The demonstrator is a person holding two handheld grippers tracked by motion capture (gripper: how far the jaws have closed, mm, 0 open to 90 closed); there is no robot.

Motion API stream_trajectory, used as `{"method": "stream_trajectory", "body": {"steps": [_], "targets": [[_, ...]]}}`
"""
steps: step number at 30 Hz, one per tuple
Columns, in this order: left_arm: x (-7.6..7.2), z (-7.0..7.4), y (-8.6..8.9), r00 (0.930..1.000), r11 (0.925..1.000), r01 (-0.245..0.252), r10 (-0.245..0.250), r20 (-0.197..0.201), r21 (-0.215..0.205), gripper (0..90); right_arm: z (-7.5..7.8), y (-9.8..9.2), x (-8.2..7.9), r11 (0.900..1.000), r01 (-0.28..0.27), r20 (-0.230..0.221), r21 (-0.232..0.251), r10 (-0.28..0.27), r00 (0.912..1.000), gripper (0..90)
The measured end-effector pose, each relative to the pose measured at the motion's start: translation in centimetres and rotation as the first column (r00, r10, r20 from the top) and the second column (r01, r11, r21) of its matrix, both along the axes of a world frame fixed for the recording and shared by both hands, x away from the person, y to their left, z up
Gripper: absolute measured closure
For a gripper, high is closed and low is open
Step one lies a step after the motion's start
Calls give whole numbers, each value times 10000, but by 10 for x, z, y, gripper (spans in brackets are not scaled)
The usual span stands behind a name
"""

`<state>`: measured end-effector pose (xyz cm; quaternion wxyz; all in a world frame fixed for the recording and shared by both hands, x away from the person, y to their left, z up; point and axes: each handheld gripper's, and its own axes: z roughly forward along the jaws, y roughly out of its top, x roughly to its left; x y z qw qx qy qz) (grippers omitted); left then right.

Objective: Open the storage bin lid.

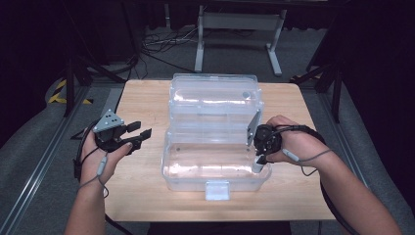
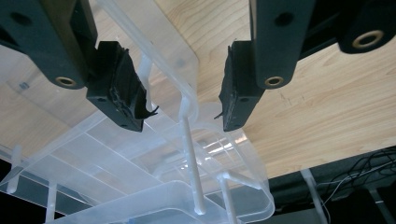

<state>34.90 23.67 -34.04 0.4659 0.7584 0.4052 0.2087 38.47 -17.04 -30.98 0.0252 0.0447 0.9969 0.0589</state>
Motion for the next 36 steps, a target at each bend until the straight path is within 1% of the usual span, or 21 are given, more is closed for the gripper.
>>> {"method": "stream_trajectory", "body": {"steps": [1, 2, 3, 8, 9, 11, 13, 25, 28, 30, 32, 33, 36], "targets": [[0, 0, 0, 10000, 10000, 10, -10, -4, 4, 504, -2, 0, 1, 10000, 40, 5, 3, -40, 10000, 714], [0, 0, 0, 10000, 10000, 19, -19, -19, -5, 503, -4, 1, 2, 9999, 14, -10, -100, -14, 10000, 713], [0, 0, 0, 10000, 10000, 21, -21, -23, -5, 503, -7, 1, 2, 10000, 11, -38, -18, -11, 10000, 713], [0, 0, 0, 10000, 10000, -3, 3, -44, -2, 502, -14, 5, 3, 9999, -4, -120, -131, 2, 9999, 714], [0, 0, 0, 10000, 10000, -3, 3, -40, -13, 502, -16, 5, 4, 9999, -81, -188, -139, 79, 9998, 713], [0, 0, 0, 10000, 10000, 2, -2, -41, -9, 502, -21, 6, 4, 9998, -122, -212, -150, 119, 9997, 713], [0, 0, 0, 10000, 10000, 13, -13, -20, 12, 501, -22, 7, 4, 9998, -116, -179, -145, 113, 9998, 713], [0, 0, -1, 10000, 10000, 24, -24, -62, 47, 502, -52, 8, 9, 9979, -112, -622, -631, 73, 9980, 713], [0, -1, -1, 10000, 10000, 44, -44, -90, 53, 501, -57, 7, 10, 9978, -75, -701, -659, 29, 9975, 713], [0, -1, -1, 10000, 10000, 41, -40, -90, 59, 502, -59, 7, 11, 9966, -128, -701, -813, 71, 9975, 714], [0, 0, -1, 9999, 10000, 43, -43, -93, 56, 502, -62, 7, 11, 9966, -75, -720, -821, 16, 9974, 714], [0, 0, -1, 10000, 10000, 45, -45, -62, 76, 501, -65, 7, 12, 9954, -87, -770, -958, 13, 9970, 713], [0, 0, 0, 10000, 10000, 37, -36, -84, 64, 502, -69, 7, 12, 9947, -74, -810, -1025, -9, 9967, 713]]}}
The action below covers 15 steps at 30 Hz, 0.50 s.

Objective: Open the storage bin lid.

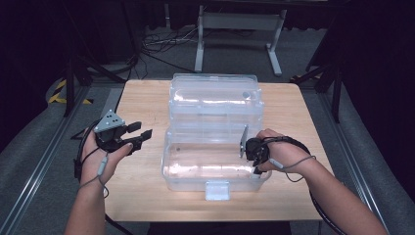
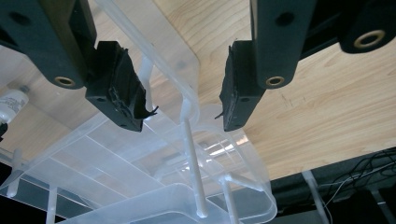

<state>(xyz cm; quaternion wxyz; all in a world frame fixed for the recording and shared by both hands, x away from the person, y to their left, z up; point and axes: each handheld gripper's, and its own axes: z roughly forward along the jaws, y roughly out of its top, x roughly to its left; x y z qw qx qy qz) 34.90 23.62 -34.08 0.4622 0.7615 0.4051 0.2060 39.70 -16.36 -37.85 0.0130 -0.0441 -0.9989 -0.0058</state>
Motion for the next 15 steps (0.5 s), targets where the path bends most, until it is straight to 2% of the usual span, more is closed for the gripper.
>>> {"method": "stream_trajectory", "body": {"steps": [9, 15], "targets": [[1, -1, -1, 10000, 10000, 61, -61, -65, 43, 501, -10, -1, 2, 9999, 87, -105, -105, -88, 9999, 714], [1, -1, -1, 9999, 9999, 88, -87, -54, 53, 501, -10, -1, 3, 9997, 101, -100, -231, -103, 9999, 713]]}}
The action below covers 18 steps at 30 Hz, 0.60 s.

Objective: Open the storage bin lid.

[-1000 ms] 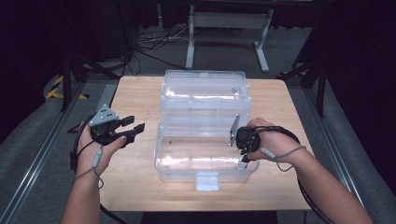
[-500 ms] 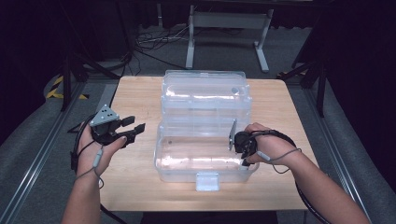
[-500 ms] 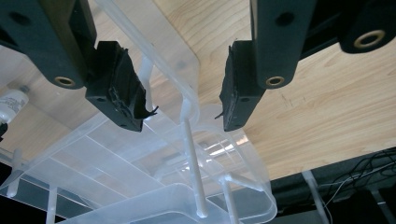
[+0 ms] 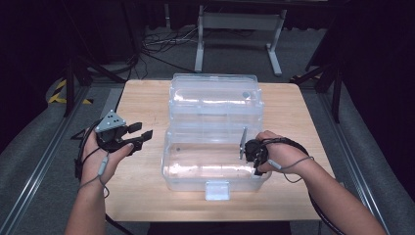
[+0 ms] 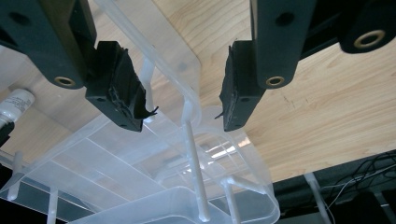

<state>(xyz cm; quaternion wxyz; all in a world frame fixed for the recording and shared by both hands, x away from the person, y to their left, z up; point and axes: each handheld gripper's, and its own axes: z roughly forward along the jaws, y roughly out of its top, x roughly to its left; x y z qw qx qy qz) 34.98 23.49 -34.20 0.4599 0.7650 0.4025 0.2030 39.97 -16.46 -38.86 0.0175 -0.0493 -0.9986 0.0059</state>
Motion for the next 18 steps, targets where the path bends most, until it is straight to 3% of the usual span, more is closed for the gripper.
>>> {"method": "stream_trajectory", "body": {"steps": [18], "targets": [[0, 0, 1, 10000, 10000, 18, -18, -32, 1, 501, 0, 6, -1, 9998, -90, -36, -152, 90, 10000, 713]]}}
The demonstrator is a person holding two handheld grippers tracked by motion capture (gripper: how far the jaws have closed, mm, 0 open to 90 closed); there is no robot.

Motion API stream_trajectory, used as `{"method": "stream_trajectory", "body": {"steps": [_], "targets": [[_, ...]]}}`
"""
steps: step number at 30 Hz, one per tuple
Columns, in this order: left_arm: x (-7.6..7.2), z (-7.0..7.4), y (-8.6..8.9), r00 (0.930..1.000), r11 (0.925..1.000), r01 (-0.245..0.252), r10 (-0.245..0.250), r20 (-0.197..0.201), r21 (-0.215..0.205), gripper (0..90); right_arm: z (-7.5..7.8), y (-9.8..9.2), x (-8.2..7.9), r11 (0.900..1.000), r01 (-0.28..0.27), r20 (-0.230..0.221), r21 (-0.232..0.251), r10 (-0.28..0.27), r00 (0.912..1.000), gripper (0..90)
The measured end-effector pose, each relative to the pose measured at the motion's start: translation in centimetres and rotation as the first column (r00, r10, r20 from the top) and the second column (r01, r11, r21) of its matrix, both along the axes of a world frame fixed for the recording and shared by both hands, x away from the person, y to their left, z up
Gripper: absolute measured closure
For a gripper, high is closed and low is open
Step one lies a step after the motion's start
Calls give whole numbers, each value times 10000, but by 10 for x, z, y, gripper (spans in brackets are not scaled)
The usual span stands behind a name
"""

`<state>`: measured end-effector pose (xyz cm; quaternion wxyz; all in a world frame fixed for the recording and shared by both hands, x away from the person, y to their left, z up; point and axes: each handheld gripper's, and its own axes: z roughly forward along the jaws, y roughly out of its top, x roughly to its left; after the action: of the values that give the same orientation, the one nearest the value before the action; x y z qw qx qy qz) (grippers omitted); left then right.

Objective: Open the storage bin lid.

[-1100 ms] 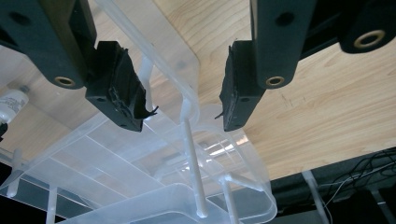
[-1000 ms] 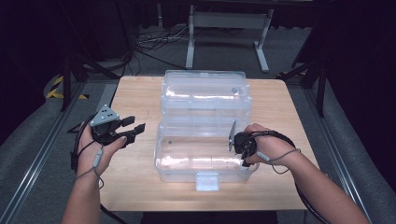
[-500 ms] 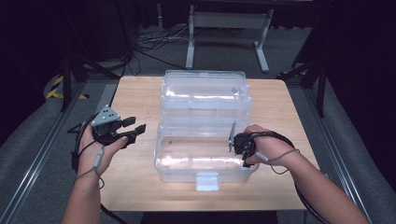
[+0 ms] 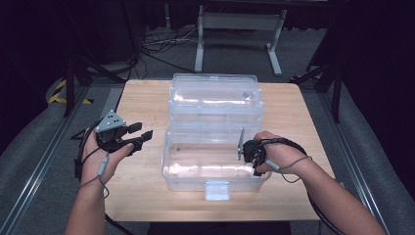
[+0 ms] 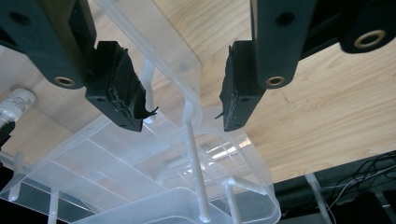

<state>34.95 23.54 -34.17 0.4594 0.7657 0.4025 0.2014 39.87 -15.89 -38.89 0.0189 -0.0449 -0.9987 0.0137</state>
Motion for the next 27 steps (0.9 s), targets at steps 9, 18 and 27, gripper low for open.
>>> {"method": "stream_trajectory", "body": {"steps": [9, 18, 27], "targets": [[0, 0, 0, 10000, 10000, 7, -7, -11, -6, 499, 3, -1, -3, 9994, 245, -70, 248, -243, 9997, 675], [2, 0, 0, 10000, 9999, 47, -48, -46, -134, 491, 30, -6, -11, 9936, 280, 384, 1096, -323, 9987, 651], [7, 1, -5, 9958, 9948, 916, -914, 72, -447, 483, 48, -3, -31, 9824, -26, 448, 1868, -58, 9990, 645]]}}
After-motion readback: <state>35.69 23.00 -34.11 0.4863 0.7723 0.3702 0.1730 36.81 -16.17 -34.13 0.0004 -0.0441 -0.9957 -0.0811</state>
